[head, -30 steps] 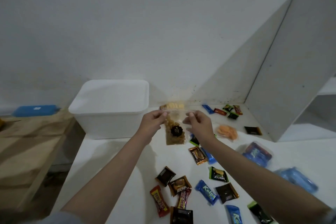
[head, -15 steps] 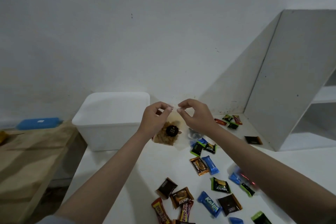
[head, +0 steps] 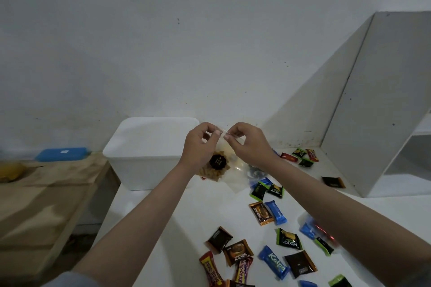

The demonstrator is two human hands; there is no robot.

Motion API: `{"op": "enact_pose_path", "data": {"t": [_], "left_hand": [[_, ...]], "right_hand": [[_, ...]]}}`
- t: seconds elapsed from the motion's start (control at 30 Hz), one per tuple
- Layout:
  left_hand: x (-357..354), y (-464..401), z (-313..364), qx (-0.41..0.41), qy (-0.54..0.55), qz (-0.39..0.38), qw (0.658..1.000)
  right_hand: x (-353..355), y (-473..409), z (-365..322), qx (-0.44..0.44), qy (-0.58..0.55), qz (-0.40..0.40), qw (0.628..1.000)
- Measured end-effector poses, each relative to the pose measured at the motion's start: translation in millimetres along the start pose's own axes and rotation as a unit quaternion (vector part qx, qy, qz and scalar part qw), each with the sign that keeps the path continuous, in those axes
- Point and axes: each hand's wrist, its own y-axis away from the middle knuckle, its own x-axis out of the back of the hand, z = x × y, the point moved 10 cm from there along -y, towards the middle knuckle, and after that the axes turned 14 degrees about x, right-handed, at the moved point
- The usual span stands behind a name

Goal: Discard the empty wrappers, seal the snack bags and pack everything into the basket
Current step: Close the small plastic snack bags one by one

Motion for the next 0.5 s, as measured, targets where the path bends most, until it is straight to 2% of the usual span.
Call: {"op": "enact_pose_path", "data": {"t": [0.5], "left_hand": [[3,5,1,0.007,-0.013,-0.073,0.997]], "right_hand": [[1,-6,-13,0.019,-0.024,-0.013,0.999]]}}
